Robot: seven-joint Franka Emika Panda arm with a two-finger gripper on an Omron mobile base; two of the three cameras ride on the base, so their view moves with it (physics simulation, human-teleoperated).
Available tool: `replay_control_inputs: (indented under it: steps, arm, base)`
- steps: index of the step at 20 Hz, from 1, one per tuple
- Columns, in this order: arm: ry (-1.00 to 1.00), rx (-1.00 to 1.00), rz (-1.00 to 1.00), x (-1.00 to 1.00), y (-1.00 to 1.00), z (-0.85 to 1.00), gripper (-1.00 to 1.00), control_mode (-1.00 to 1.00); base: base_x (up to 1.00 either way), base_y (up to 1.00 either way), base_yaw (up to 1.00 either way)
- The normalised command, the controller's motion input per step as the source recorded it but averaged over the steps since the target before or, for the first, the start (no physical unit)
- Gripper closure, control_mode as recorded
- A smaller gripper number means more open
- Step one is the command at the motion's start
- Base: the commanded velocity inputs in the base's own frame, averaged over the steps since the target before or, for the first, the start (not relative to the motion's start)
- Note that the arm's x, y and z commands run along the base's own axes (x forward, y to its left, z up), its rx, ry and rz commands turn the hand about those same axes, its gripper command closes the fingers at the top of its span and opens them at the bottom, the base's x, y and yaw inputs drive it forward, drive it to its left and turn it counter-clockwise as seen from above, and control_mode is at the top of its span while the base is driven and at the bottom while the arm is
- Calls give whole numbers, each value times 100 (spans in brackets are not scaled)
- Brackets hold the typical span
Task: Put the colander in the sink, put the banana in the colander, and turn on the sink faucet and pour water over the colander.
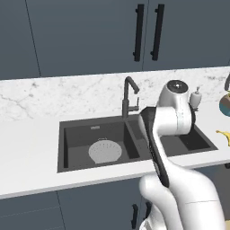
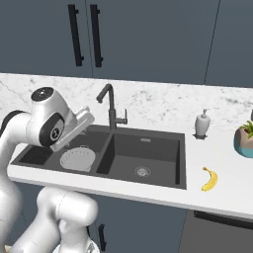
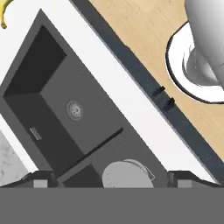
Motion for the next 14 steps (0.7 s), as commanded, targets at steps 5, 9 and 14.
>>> replay_control_inputs:
  steps: [5,9,14]
  arm:
    - [9,4,-35,-28,-99,1,-100,-100]
    - [5,1,-44,0,-96,-9,-100,-100]
    - [0,0,-47,11,-75,-20,-100,-100]
  base:
    - [0,0,0]
    - [0,0,0]
    - [0,0,0]
